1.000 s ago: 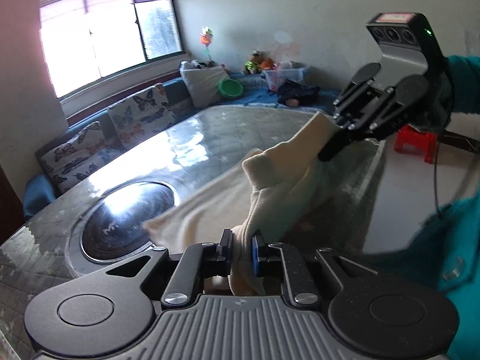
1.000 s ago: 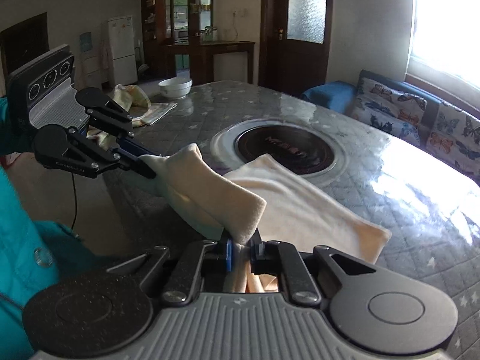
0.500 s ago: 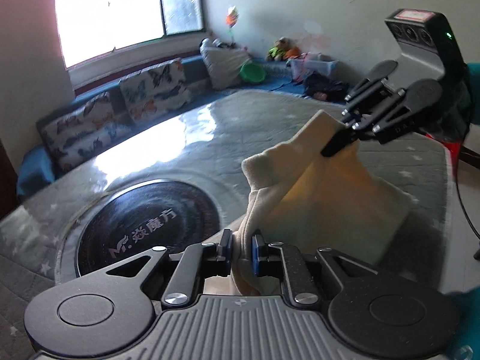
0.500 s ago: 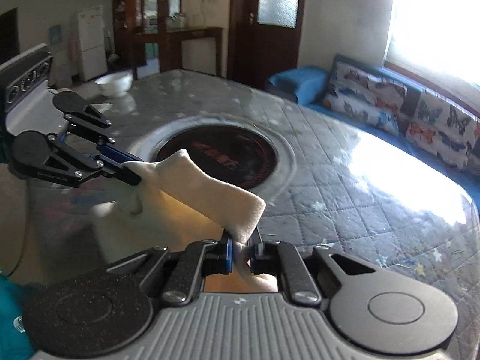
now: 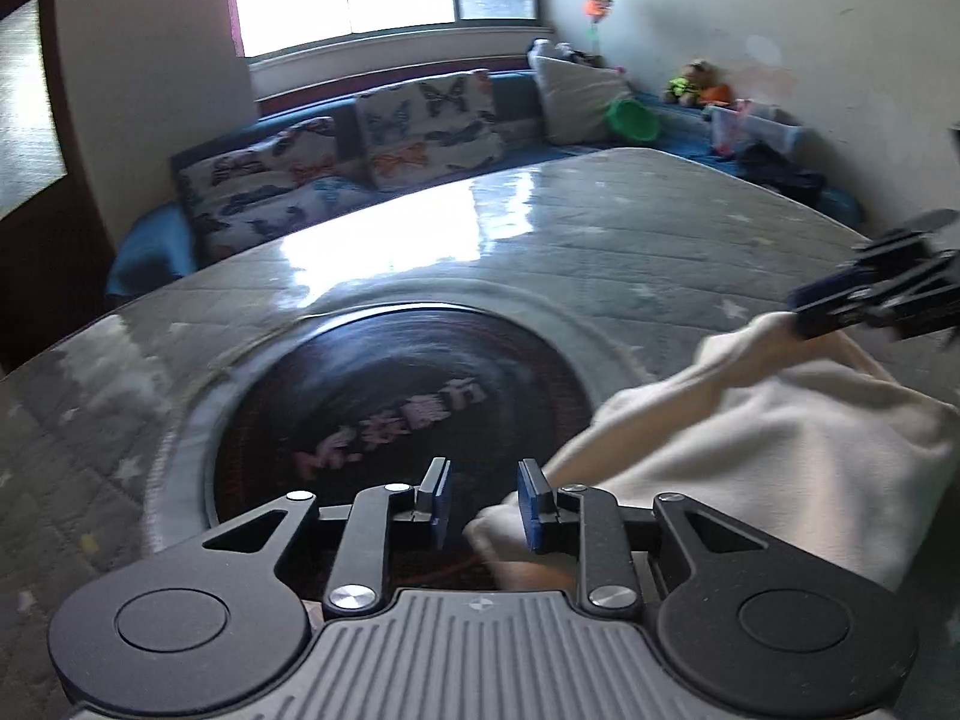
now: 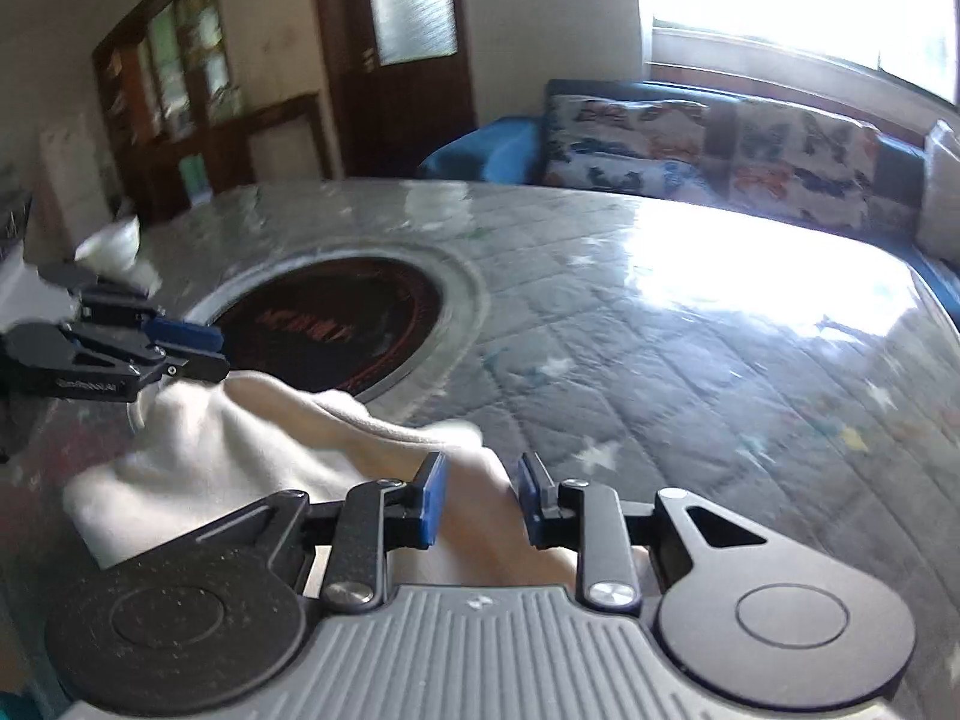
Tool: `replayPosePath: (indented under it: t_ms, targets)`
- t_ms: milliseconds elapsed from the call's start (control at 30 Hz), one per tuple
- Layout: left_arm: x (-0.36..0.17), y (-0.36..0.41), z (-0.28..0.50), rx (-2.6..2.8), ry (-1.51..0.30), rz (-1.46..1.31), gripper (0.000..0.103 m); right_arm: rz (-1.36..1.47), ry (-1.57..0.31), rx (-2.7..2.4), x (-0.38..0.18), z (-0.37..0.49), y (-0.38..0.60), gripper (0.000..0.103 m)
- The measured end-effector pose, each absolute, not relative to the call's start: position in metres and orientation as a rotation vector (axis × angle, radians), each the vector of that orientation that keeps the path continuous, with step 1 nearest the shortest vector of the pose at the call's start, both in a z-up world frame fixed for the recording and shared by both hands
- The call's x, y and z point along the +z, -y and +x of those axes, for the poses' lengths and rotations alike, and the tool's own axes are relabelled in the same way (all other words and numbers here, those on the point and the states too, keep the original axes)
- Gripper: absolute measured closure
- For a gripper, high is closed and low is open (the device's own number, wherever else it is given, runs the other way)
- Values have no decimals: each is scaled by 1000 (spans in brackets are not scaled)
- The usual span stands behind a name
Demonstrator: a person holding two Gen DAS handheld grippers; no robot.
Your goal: Fold clothes
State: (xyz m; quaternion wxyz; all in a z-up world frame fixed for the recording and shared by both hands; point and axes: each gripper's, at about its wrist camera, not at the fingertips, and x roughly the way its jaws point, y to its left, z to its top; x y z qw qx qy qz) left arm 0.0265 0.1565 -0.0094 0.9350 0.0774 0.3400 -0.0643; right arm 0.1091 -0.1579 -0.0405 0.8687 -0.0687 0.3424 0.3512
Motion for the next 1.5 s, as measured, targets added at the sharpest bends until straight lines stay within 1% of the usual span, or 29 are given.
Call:
replayPosePath:
  t_ms: [67,100,233,333,400,533,767,800,833,900,933,1033,1133,1267,1367,1400,1433,1500]
  targets:
    - [-6,-160,23,-71,-683,150,77,-121,-720,691,-38,105,175,77]
    - [-3,-162,22,-45,-678,137,80,-109,-725,672,-37,104,183,78]
    - [15,-151,-2,-84,-616,52,80,-61,-757,629,-41,99,208,79]
    - [24,-130,-17,-162,-597,19,79,-45,-762,647,-49,94,209,80]
    - [21,-119,-21,-188,-602,19,77,-36,-762,665,-52,92,206,80]
    - [11,-101,-24,-205,-626,26,78,-6,-777,665,-59,95,200,80]
    - [-11,-107,-23,-169,-688,-13,77,49,-780,650,-70,98,198,80]
    - [-14,-107,-23,-167,-693,-13,77,64,-782,659,-71,99,199,83]
    - [-16,-107,-24,-164,-697,-12,77,73,-785,668,-71,99,199,93]
    - [-17,-106,-25,-158,-696,-9,76,93,-787,684,-68,100,201,98]
    - [-17,-105,-25,-157,-693,-8,76,93,-778,684,-65,99,201,99]
    - [-17,-105,-27,-156,-691,-5,76,58,-721,671,-47,93,201,99]
    - [-18,-108,-27,-154,-692,-13,75,-41,-638,639,-29,82,195,99]
    - [-19,-108,-29,-156,-692,-16,75,-104,-683,588,-45,87,185,99]
    - [-13,-110,-31,-159,-689,-16,71,-109,-731,577,-61,91,180,97]
    - [-10,-111,-32,-159,-685,-15,70,-109,-723,574,-59,91,180,96]
    - [-8,-112,-32,-159,-681,-14,68,-109,-711,571,-55,90,181,92]
    - [-2,-114,-33,-160,-671,-16,68,-118,-682,560,-45,88,182,87]
